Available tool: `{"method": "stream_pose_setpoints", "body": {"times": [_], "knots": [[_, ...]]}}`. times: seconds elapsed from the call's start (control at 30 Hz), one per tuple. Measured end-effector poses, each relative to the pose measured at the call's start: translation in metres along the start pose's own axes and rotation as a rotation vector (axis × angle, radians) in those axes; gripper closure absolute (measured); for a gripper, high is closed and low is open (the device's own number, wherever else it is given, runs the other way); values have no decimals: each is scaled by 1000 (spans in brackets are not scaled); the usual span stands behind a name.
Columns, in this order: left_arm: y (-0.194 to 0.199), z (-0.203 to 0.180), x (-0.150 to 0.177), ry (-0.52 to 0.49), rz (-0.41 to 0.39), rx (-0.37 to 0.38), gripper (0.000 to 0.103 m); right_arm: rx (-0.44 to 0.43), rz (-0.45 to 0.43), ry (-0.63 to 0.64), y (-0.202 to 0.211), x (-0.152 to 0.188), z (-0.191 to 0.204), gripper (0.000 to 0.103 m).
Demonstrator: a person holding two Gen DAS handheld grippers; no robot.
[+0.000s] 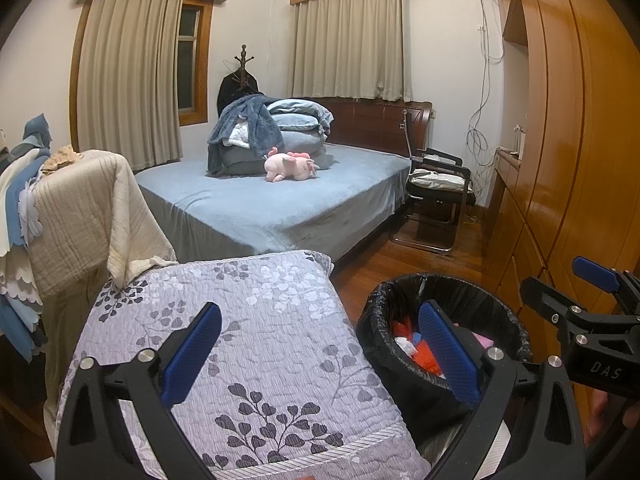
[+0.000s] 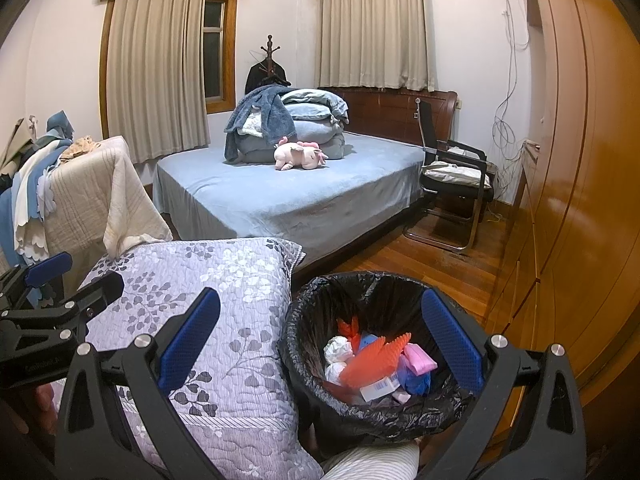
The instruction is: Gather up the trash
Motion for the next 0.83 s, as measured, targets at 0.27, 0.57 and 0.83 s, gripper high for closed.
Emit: {"method": "stream_pose_setpoints", "body": {"times": [0.27, 0.57, 0.83], "knots": [[-1, -2, 3, -3, 8, -1, 6, 1, 5, 0, -3, 5, 1, 5], [-3, -4, 2, -1, 15, 1, 6, 1, 5, -2, -4, 6, 0, 5], [-3, -5, 2, -2, 16, 1, 6, -1, 6, 0, -4, 5, 0, 5]]}}
Point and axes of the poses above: each gripper's, at about its wrist camera, not at the fingertips, and y roughly against the way its jaws point, z to its left, x to its underside, the point moved 9 cm from there along -y, roughly the way its jaws point
